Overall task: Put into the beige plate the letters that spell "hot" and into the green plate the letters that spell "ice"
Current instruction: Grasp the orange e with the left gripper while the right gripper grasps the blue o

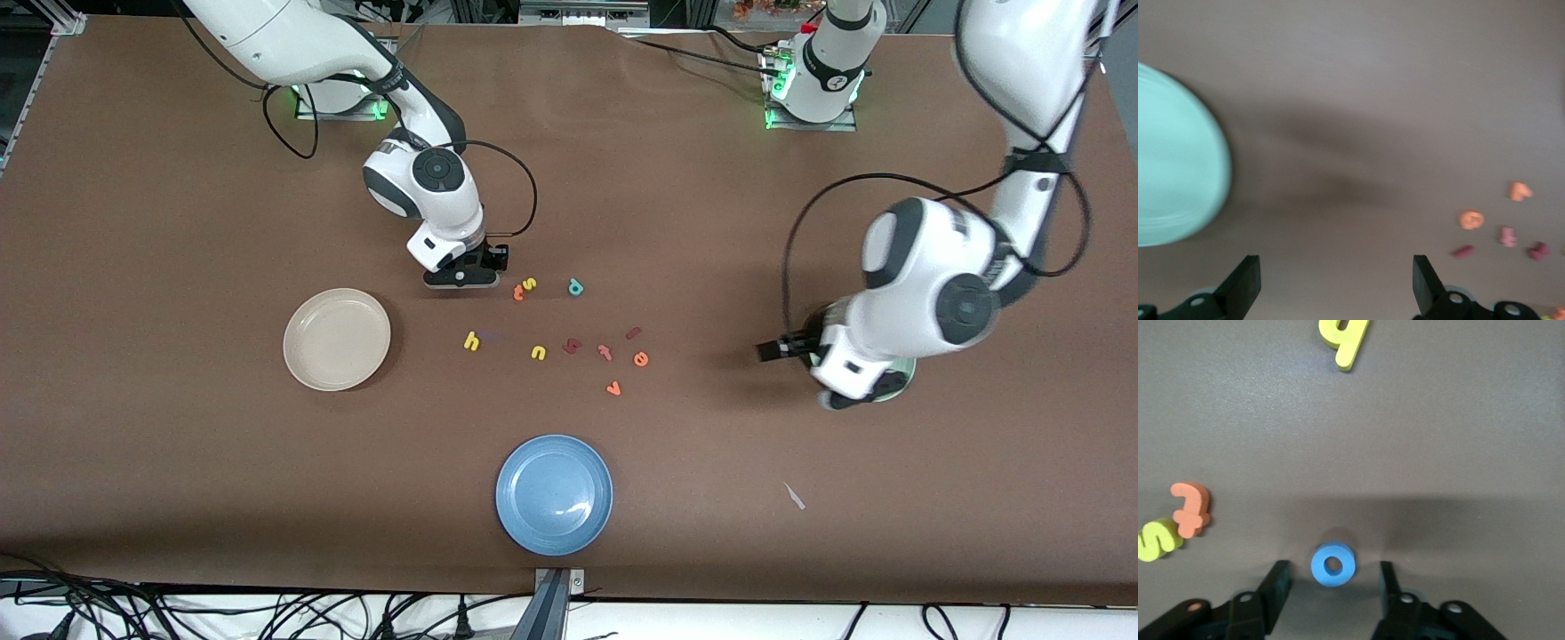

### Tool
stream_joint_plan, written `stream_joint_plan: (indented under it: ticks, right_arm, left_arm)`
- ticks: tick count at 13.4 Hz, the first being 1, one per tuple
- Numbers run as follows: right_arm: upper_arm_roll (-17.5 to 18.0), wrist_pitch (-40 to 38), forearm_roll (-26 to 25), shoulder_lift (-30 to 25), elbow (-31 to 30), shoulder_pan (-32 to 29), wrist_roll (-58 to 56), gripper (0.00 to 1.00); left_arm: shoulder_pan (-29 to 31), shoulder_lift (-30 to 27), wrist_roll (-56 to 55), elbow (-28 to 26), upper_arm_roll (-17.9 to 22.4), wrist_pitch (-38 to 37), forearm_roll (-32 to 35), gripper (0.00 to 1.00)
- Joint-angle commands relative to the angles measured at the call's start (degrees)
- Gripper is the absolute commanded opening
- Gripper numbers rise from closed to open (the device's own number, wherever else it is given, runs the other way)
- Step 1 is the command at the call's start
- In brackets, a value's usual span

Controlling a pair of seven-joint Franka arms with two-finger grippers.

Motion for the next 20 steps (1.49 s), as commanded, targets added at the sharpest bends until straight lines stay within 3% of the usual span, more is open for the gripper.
stream_joint_plan:
  ticks: [1, 4, 6, 11, 15, 18, 20]
  right_arm:
    - [0.37, 0.71, -1.58, 0.09, -0.78, -0.47, 1.40, 0.47]
    - [0.37, 0.62, -1.58, 0.09, -0.78, -0.47, 1.22, 0.26]
    - [0.37, 0.62, -1.58, 0.09, -0.78, -0.47, 1.13, 0.10]
    - [0.20, -1.56, -1.41, -3.24, -0.51, -1.52, -3.15, 0.08]
    - [0.20, -8.07, 0.43, -8.07, -0.25, -5.82, -14.83, 0.08]
    - [-0.24, -9.30, 2.37, -10.28, -0.16, -10.57, -27.39, 0.08]
    - [-3.82, -9.57, 2.55, -11.16, 0.10, -11.55, -36.53, 0.08]
  left_arm:
    - [-6.07, 4.71, -6.04, 0.79, 0.54, 8.40, -0.32, 1.00]
    - [-10.47, 10.16, -14.92, 1.66, 2.55, 17.47, 0.64, 1.00]
    - [-14.51, 13.50, -20.63, 5.08, 5.19, 18.02, 3.54, 0.99]
    - [-18.74, 16.76, -25.66, 7.73, 6.34, 17.93, 3.81, 0.96]
    - [-25.68, 18.78, -25.93, 9.23, 13.37, 17.93, 3.81, 0.95]
    - [-26.56, 19.05, -26.55, 9.40, 13.46, 17.76, 3.63, 0.88]
    - [-26.92, 19.23, -27.16, 9.40, 13.46, 17.76, 3.72, 0.79]
